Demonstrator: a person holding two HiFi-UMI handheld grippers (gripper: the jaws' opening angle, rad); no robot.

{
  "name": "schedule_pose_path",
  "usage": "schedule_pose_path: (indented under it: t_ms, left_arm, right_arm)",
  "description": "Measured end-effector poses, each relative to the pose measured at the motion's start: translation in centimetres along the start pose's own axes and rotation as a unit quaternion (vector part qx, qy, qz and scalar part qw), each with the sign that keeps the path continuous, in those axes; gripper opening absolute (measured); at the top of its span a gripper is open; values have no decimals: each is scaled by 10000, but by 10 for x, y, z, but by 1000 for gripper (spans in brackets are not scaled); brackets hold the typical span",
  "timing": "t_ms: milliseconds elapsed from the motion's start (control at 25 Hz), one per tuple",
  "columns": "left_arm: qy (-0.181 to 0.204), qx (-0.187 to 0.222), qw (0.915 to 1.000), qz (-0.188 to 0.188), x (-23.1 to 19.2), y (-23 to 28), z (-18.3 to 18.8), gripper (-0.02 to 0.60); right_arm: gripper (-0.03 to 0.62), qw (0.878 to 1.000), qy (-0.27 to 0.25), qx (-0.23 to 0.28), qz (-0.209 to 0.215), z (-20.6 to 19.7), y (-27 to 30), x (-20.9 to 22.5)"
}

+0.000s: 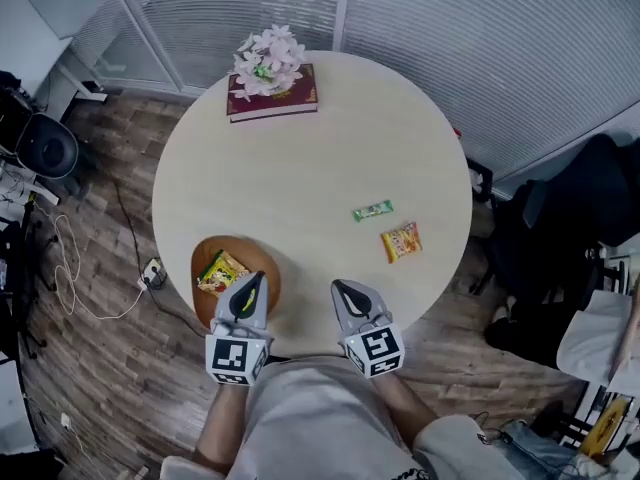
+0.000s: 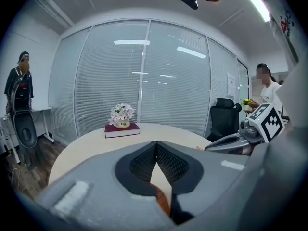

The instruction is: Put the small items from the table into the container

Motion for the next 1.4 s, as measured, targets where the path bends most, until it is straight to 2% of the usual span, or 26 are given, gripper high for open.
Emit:
schedule_pose_path:
  t_ms: [80, 160, 280, 400, 480, 560, 720, 840, 920, 1080, 1240, 1400]
  left_arm:
    - [39, -20, 10000, 13, -2, 0, 0, -5]
    - [59, -44, 10000, 31, 5, 3, 0, -5]
    - [85, -116, 9999, -17, 14, 7, -3, -5]
    - [82, -184, 9998, 46, 11, 4, -7, -5]
    - [82, -224, 9997, 100, 9, 1, -8, -5]
    - [99, -254, 9995, 139, 8, -1, -8, -5]
    - [131, -322, 9992, 188, 5, -2, -9, -5]
    - [140, -364, 9990, 202, 2, -1, -10, -5]
    - [150, -397, 9989, 213, 0, -1, -10, -5]
    - [170, -429, 9987, 212, 2, 1, -12, -5]
    - [168, -415, 9988, 178, 3, 3, -12, -5]
    - [160, -395, 9989, 182, 2, 2, -11, -5]
  right_arm:
    - [3, 9987, 354, 44, -371, -8, 1, 24]
    - [3, 9940, 522, -27, -959, -20, -5, 66]
    - [7, 9829, 347, -212, -1796, -38, -17, 133]
    - [51, 9755, 162, -482, -2142, -52, -19, 177]
    - [65, 9725, 48, -692, -2224, -61, -15, 198]
    - [107, 9704, -7, -892, -2242, -67, -10, 213]
    - [194, 9662, 109, -1284, -2233, -80, 9, 235]
    - [225, 9631, 240, -1435, -2265, -85, 21, 247]
    - [224, 9619, 355, -1455, -2286, -89, 25, 253]
    - [181, 9634, 542, -1504, -2153, -90, 25, 251]
    - [135, 9663, 516, -1499, -2027, -85, 24, 243]
    - [115, 9699, 541, -1478, -1860, -80, 24, 233]
Point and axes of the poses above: the fingertips, and each gripper's own axes: y forward along the fingers, x to its right, z out of its top, the point moved 3 cm from there along -y, backward along the fingers, and after that the axes turned 2 degrees about y, right-handed, at the moved point
